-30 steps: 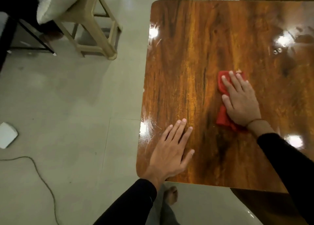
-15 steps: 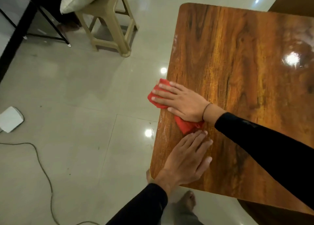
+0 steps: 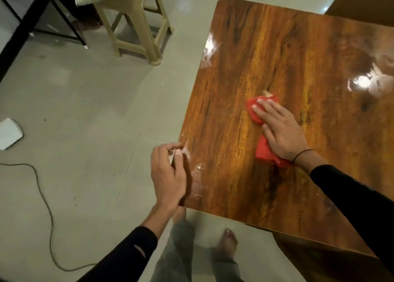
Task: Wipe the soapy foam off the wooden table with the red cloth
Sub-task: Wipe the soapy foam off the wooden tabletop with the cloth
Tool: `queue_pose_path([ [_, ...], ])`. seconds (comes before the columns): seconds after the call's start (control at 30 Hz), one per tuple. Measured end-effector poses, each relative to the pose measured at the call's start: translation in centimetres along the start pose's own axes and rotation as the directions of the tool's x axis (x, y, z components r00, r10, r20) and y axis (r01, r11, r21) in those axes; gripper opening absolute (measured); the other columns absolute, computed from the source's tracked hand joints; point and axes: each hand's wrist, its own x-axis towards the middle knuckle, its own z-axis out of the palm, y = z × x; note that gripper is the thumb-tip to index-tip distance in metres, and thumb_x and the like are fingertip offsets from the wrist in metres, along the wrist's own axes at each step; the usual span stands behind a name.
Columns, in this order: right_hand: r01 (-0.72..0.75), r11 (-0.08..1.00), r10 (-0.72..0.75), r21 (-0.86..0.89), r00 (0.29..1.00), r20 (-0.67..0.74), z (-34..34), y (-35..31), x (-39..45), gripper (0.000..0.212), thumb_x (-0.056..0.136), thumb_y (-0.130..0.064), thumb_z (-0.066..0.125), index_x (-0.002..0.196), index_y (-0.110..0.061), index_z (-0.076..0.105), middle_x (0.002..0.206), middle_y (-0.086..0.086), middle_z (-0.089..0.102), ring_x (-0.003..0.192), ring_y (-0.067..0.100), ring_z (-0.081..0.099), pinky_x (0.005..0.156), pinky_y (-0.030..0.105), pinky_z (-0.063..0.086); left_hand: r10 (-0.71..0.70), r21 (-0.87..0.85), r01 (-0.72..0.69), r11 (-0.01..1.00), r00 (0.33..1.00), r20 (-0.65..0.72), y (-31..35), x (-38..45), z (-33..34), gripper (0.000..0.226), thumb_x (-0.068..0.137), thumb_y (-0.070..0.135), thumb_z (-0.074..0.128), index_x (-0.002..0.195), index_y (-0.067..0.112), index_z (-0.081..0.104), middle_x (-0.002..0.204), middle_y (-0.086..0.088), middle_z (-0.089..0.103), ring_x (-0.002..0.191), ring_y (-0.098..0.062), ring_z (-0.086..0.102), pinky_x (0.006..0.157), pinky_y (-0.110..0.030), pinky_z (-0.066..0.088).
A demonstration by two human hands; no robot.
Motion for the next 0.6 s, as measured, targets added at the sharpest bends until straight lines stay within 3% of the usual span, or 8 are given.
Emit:
queue_pose_path([
  [0.07, -0.224, 0.971, 0.236, 0.087, 0.958, -0.161, -0.2, 1.4, -2.4, 0.059, 0.102, -0.021, 0.046, 0.157, -0.007, 0.063, 0.166, 0.018, 0.055, 0.146, 0.048, 0.049, 0.122, 0.061, 0.041, -0.013, -0.049, 0.011, 0.999, 0.999, -0.047, 1.2, 0.4, 0.5, 0.014, 0.11, 0.027, 0.053, 0.117, 0.026, 0.065, 0.118, 0.006, 0.064, 0.108, -0.009, 0.061, 0.091, -0.017, 0.049],
  [0.17, -0.483, 0.857, 0.515, 0.181, 0.816, -0.26, -0.3, 2.4, -6.7, 0.041, 0.095, -0.018, 0.047, 0.114, 0.004, 0.076, 0.117, 0.026, 0.07, 0.103, 0.048, 0.061, 0.086, 0.053, 0.052, -0.058, -0.134, 0.042, 0.99, 0.991, -0.119, 3.3, 0.4, 1.2, 0.018, 0.11, 0.024, 0.053, 0.116, 0.019, 0.069, 0.115, 0.004, 0.07, 0.107, -0.012, 0.066, 0.09, -0.023, 0.053],
  [0.27, -0.592, 0.676, 0.695, 0.438, 0.711, -0.11, -2.8, 2.6, -9.5, 0.032, 0.093, -0.017, 0.046, 0.07, -0.009, 0.067, 0.072, 0.009, 0.063, 0.077, 0.035, 0.063, 0.066, 0.037, 0.045, -0.159, -0.227, 0.122, 0.966, 0.976, -0.152, 5.8, -0.6, 1.4, 0.022, 0.113, 0.021, 0.052, 0.115, 0.014, 0.073, 0.107, 0.004, 0.076, 0.099, -0.015, 0.072, 0.086, -0.028, 0.057],
  [0.33, -0.585, 0.41, 0.772, 0.7, 0.631, 0.075, -4.2, 2.9, -10.3, 0.056, 0.103, -0.006, 0.045, 0.051, -0.019, 0.063, 0.057, -0.008, 0.058, 0.066, 0.016, 0.063, 0.053, 0.02, 0.043, -0.205, -0.267, 0.176, 0.947, 0.975, -0.085, 8.0, -2.2, 1.6, 0.021, 0.115, 0.022, 0.054, 0.112, 0.017, 0.074, 0.098, 0.01, 0.076, 0.092, -0.007, 0.072, 0.081, -0.021, 0.056],
  [0.4, -0.557, 0.037, 0.8, 0.83, 0.514, 0.309, -5.4, 2.3, -11.5, 0.066, 0.109, -0.003, 0.041, 0.051, -0.019, 0.065, 0.048, -0.013, 0.058, 0.044, 0.003, 0.057, 0.047, 0.019, 0.045, -0.195, -0.299, 0.196, 0.934, 0.98, 0.034, 10.9, -5.0, 2.4, 0.02, 0.113, 0.026, 0.057, 0.108, 0.019, 0.075, 0.096, 0.013, 0.076, 0.091, -0.004, 0.071, 0.079, -0.02, 0.056],
  [0.47, -0.502, -0.233, 0.759, 0.833, 0.442, 0.478, -5.8, 1.6, -12.5, 0.053, 0.115, -0.014, 0.037, 0.07, -0.02, 0.065, 0.054, -0.006, 0.064, 0.045, 0.008, 0.063, 0.054, 0.026, 0.054, -0.12, -0.338, 0.174, 0.925, 0.977, 0.174, 14.3, -8.6, 3.8, 0.023, 0.108, 0.033, 0.056, 0.111, 0.019, 0.074, 0.106, 0.008, 0.075, 0.099, -0.008, 0.07, 0.084, -0.021, 0.055],
  [0.53, -0.468, -0.346, 0.711, 0.813, 0.434, 0.553, -6.2, 0.3, -13.5, 0.047, 0.118, -0.023, 0.036, 0.086, -0.018, 0.069, 0.07, 0.003, 0.073, 0.062, 0.018, 0.072, 0.067, 0.037, 0.061, -0.045, -0.331, 0.142, 0.933, 0.958, 0.283, 17.6, -12.2, 5.7, 0.029, 0.106, 0.039, 0.055, 0.125, 0.025, 0.071, 0.123, 0.011, 0.069, 0.115, -0.006, 0.065, 0.094, -0.018, 0.052],
  [0.6, -0.447, -0.388, 0.66, 0.806, 0.476, 0.582, -6.2, -1.2, -14.8, 0.047, 0.12, -0.029, 0.037, 0.095, -0.014, 0.074, 0.079, 0.008, 0.078, 0.068, 0.023, 0.076, 0.067, 0.039, 0.064, -0.005, -0.285, 0.121, 0.951, 0.926, 0.377, 20.6, -15.0, 8.1, 0.047, 0.107, 0.053, 0.049, 0.148, 0.034, 0.059, 0.14, 0.017, 0.057, 0.131, -0.002, 0.055, 0.106, -0.018, 0.047],
])
